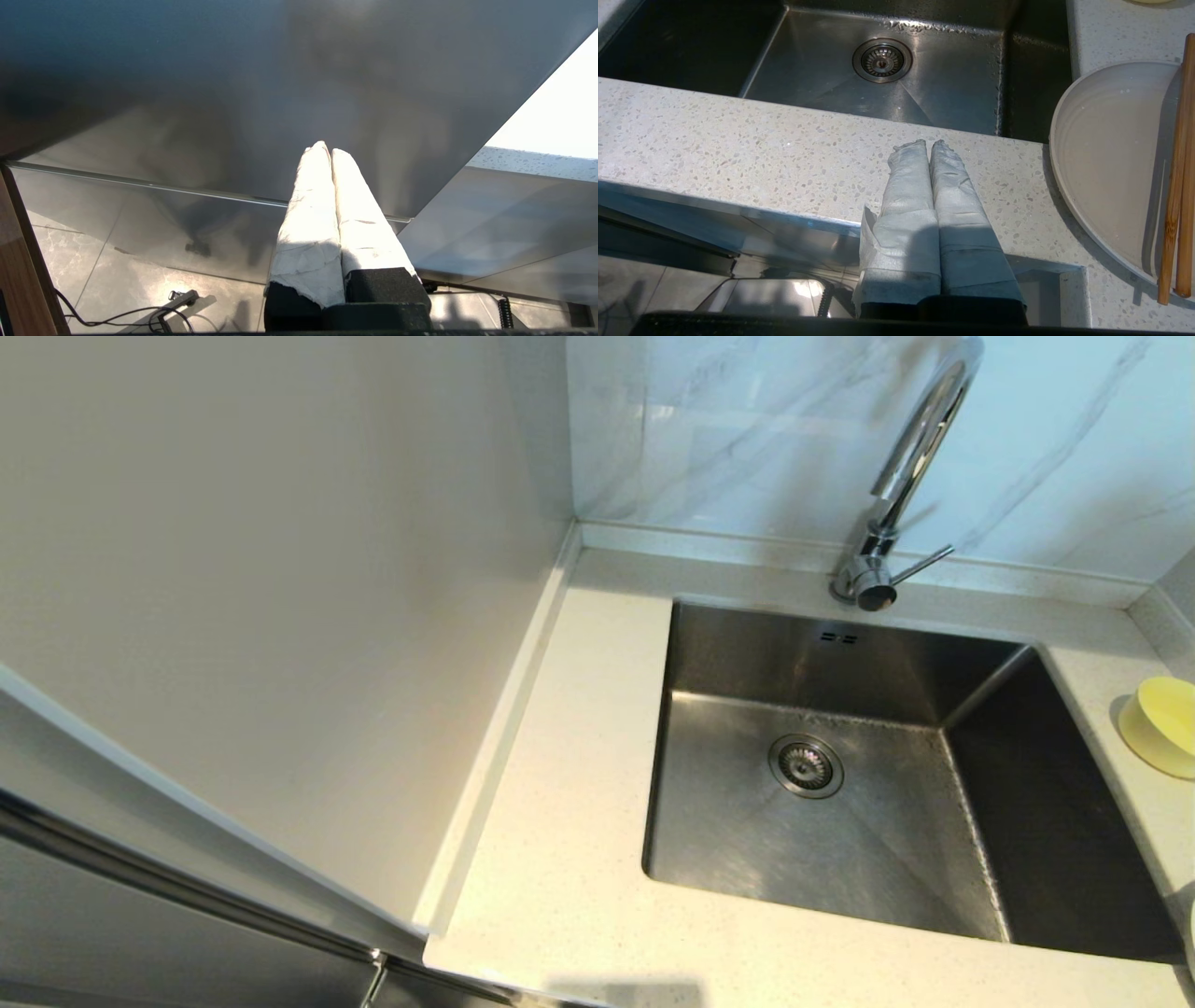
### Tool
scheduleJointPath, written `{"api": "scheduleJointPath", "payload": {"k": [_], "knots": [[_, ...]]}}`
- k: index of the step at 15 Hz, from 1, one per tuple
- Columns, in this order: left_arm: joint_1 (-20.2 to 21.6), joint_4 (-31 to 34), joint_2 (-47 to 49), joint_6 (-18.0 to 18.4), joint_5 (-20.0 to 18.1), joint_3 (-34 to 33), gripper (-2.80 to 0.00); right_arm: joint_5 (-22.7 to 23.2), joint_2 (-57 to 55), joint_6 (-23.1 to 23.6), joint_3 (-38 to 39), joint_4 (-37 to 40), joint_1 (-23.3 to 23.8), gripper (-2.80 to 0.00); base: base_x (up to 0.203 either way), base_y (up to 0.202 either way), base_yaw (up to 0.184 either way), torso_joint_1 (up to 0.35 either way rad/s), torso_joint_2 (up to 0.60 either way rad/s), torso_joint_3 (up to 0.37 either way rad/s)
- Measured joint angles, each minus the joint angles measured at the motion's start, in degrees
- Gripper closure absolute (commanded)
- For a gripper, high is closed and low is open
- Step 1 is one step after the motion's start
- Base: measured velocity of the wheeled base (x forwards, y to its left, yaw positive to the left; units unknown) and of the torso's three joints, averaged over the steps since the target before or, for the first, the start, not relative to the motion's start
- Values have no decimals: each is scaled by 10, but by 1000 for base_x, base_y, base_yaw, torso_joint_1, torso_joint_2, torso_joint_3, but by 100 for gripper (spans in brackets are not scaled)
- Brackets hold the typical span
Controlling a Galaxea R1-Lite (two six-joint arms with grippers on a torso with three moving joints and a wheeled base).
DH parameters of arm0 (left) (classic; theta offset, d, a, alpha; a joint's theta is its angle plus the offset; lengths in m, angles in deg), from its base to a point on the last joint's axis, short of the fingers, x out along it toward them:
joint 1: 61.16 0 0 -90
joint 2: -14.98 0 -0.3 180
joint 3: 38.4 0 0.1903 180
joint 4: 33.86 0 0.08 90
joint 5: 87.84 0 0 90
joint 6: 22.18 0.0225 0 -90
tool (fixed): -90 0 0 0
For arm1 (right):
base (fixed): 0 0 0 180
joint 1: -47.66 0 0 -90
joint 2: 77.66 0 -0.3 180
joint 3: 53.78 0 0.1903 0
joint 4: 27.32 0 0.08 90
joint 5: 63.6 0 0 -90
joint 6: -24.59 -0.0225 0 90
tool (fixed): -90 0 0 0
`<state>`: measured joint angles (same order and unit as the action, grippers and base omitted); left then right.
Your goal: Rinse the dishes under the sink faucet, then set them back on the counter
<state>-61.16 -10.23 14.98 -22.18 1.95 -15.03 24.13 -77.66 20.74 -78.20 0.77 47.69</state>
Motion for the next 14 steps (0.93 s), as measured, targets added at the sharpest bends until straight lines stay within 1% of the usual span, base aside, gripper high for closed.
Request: {"api": "scheduleJointPath", "payload": {"k": [14], "knots": [[0, 0, 0, 0, 0, 0, 0, 0, 0, 0, 0, 0, 0, 0, 0, 0, 0, 0, 0, 0]]}}
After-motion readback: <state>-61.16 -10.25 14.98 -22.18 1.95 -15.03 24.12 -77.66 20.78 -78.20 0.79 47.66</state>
